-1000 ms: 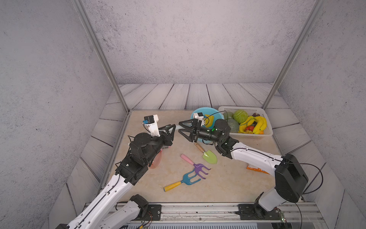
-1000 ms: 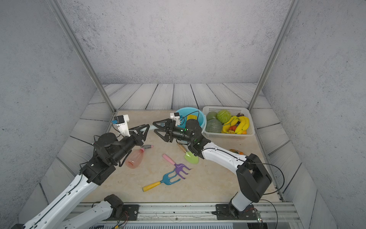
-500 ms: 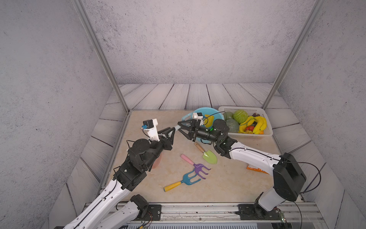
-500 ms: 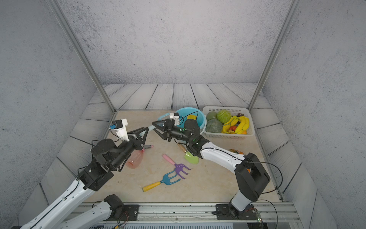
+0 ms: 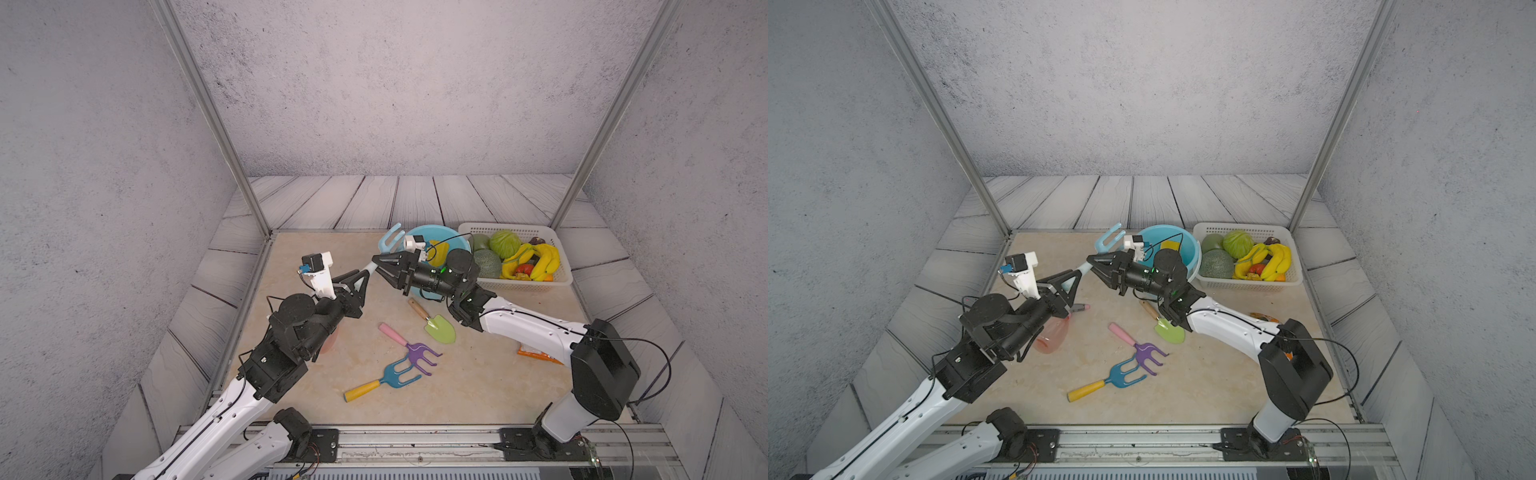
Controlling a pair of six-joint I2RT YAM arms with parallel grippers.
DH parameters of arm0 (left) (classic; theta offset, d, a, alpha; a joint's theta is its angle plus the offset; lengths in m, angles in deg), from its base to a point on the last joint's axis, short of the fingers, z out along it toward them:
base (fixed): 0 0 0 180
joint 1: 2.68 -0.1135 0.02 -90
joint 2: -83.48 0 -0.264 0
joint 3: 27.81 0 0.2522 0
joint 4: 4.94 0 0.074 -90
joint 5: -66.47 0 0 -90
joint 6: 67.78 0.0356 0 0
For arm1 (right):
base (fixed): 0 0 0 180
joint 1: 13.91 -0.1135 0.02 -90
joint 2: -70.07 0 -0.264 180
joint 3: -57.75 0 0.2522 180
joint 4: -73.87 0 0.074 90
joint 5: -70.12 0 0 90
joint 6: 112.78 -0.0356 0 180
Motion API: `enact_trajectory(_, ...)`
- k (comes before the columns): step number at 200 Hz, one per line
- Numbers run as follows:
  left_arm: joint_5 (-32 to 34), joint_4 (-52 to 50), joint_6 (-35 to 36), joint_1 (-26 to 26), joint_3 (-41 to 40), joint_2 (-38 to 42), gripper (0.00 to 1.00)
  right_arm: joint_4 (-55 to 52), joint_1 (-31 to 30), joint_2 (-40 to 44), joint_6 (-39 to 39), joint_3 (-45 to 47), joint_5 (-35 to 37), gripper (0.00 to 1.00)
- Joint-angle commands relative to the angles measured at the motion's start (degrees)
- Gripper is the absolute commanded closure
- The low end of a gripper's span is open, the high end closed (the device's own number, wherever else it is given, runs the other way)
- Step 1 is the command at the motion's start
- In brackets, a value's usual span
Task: Organize the gardening tools
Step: Pick up the gardening tool from the center of the board, then place the gardening tool in the container.
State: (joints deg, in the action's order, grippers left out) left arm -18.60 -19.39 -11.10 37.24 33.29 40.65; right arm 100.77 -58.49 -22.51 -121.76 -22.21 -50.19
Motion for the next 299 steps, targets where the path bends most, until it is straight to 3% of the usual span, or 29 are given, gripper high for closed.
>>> enact_trajectory(1, -5.6, 0.8, -0.5, 1.8, 0.0, 1.2, 0.99, -1.3, 0.9, -2.0, 4.0, -0.5, 3.3, 0.92)
enact_trajectory(8, -5.6, 0.3, -0.8, 1.8, 0.1, 1.2, 0.9, -1.9, 1.0, -1.8, 4.8, -0.4, 3.3, 0.92)
enact_trajectory(28, -5.1, -1.3, -1.5, 1.8, 0.2, 1.2, 0.49, -5.1, 1.9, -0.7, 7.8, -0.3, 3.5, 0.93)
enact_trajectory(69, -2.5, -6.8, -0.7, 1.8, 1.0, 2.5, 0.26, -15.0, 5.9, 3.1, 16.1, 0.6, 3.7, 0.94)
enact_trajectory(98, 0.2, -17.2, -0.5, 1.8, 4.1, 2.6, 0.24, -26.9, 10.7, 6.6, 26.1, -0.4, 4.8, 0.94)
enact_trajectory(136, 1.5, -28.8, -1.5, 1.7, 6.1, 2.1, 0.2, -42.9, 16.6, 10.1, 43.1, -5.8, 12.9, 0.94)
enact_trajectory(188, -0.3, -31.7, -3.8, 1.7, 3.3, 2.3, 0.2, -59.2, 18.7, 2.5, 63.4, -20.8, 25.9, 0.94)
enact_trajectory(245, -1.1, -36.2, -5.4, 1.7, 2.4, -1.0, 0.19, -63.2, 17.6, -8.5, 74.7, -29.1, 34.0, 0.93)
enact_trajectory(299, -2.8, -34.0, -6.8, 1.7, -0.4, -2.5, 0.18, -61.4, 16.0, -14.2, 77.8, -28.9, 34.5, 0.92)
